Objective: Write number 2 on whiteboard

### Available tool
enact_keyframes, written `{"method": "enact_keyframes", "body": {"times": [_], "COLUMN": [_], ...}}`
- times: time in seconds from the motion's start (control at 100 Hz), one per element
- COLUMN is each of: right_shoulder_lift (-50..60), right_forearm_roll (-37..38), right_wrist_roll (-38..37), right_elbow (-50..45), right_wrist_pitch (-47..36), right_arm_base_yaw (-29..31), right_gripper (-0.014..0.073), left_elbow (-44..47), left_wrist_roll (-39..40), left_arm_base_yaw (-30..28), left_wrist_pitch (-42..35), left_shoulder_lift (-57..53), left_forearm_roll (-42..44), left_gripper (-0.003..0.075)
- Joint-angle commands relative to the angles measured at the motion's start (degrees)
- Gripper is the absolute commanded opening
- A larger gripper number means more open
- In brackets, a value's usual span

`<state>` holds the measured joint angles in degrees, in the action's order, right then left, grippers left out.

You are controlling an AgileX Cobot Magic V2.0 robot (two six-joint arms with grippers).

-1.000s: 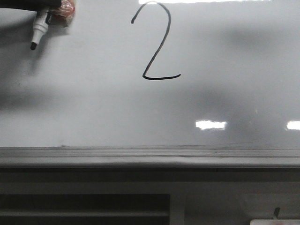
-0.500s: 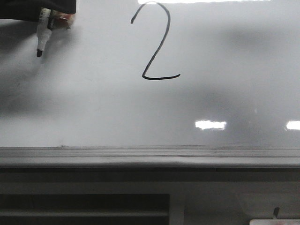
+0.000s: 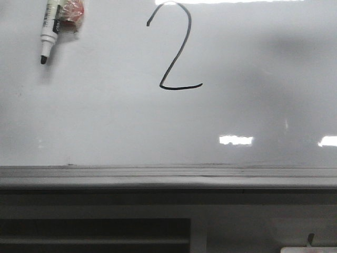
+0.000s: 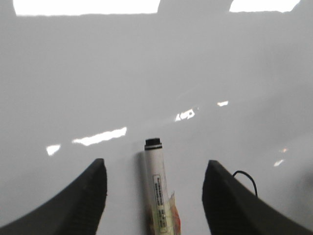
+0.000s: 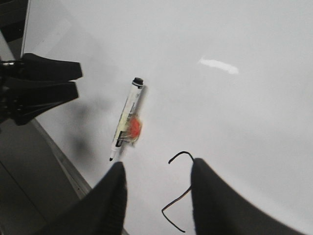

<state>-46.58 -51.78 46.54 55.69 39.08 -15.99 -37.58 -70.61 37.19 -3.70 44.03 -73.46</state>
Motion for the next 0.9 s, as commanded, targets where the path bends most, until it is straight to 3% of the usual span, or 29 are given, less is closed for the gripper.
{"method": "enact_keyframes", "body": {"times": [0.0,0.07,0.17,0.46,0.68,0.89], "right_shoulder_lift": [1.48,3.19,7.44,26.76,39.77,43.51], "right_forearm_roll": [-1.28,-0.73,0.56,0.54,0.43,-0.76], "right_wrist_roll": [-0.30,-0.30,-0.19,3.13,3.13,3.13], "right_elbow": [0.35,-1.89,-6.92,-26.71,-37.99,-42.59], "right_wrist_pitch": [-3.29,-4.25,-7.79,-20.73,-22.66,-23.67], "right_arm_base_yaw": [1.37,1.97,1.97,1.97,1.97,1.97], "right_gripper": [0.0050,-0.0070,-0.0069,-0.0069,-0.0069,-0.0069], "left_elbow": [-1.61,-1.49,-0.02,11.68,19.02,20.96], "left_wrist_roll": [-0.06,-0.06,-0.06,-0.06,-0.06,-0.06], "left_arm_base_yaw": [-0.13,-0.13,-0.13,-0.13,-0.13,-0.13], "left_wrist_pitch": [-0.36,0.20,2.44,5.56,3.11,3.70], "left_shoulder_lift": [-3.34,-5.49,-8.54,-19.88,-30.69,-35.60], "left_forearm_roll": [3.21,4.87,8.56,8.82,5.45,3.39], "left_gripper": [0.0286,0.0170,-0.0016,-0.0020,-0.0020,-0.0020]}}
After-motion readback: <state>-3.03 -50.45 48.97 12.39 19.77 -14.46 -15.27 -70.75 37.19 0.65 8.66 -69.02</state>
